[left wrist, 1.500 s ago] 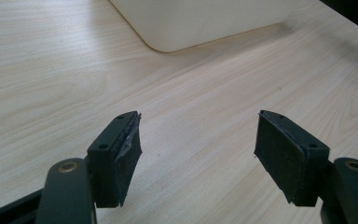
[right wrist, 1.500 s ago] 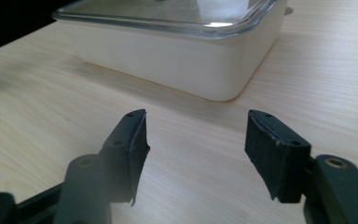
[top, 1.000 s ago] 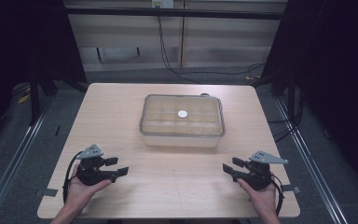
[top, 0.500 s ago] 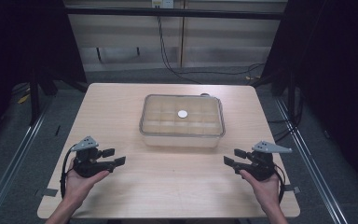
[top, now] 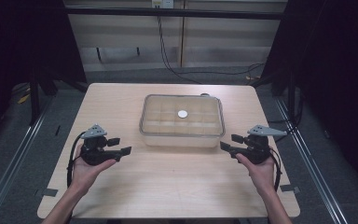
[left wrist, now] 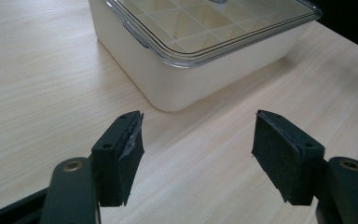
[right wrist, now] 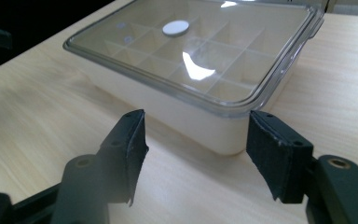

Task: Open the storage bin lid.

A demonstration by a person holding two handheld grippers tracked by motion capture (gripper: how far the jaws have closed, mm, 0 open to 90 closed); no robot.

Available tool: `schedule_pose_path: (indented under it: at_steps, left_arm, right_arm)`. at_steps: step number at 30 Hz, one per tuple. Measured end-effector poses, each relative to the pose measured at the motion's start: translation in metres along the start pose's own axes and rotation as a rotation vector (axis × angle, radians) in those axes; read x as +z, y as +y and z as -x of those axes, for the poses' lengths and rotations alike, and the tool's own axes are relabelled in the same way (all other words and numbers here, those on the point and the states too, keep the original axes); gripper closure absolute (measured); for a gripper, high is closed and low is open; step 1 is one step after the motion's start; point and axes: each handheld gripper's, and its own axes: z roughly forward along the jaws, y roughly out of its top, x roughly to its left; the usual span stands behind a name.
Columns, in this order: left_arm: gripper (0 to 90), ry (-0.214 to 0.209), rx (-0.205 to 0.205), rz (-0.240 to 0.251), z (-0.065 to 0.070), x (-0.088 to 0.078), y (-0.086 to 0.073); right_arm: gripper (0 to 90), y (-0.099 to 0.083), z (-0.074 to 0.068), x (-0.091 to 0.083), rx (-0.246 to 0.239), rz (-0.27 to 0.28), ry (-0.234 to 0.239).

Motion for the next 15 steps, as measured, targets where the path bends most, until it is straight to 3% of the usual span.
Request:
schedule_pose_path:
  at_steps: [1,2,7,9,10,15]
  left_arm:
    - [34.1,-0.007,-0.009,-0.005,0.001,0.002,0.002]
    - [32.0,-0.009,0.011,-0.009,0.003,0.005,0.006]
    - [29.9,-0.021,0.013,0.009,0.002,0.007,0.017]
    - [29.9,-0.023,0.015,0.014,0.001,0.009,0.022]
    - [30.0,-0.029,0.018,0.015,0.000,0.011,0.025]
    - [29.6,-0.027,0.018,0.006,-0.003,0.019,0.034]
  right_arm:
    - [36.2,0.000,0.000,0.000,0.000,0.000,0.000]
    - [36.3,0.005,-0.001,-0.001,-0.004,0.022,0.019]
    - [36.3,0.012,0.000,0.001,-0.003,0.016,0.012]
    - [36.2,0.014,0.004,0.004,0.001,0.002,0.015]
    - [36.3,0.015,0.009,0.009,0.037,-0.011,0.019]
    - [36.3,0.017,0.013,0.014,0.024,-0.037,0.001]
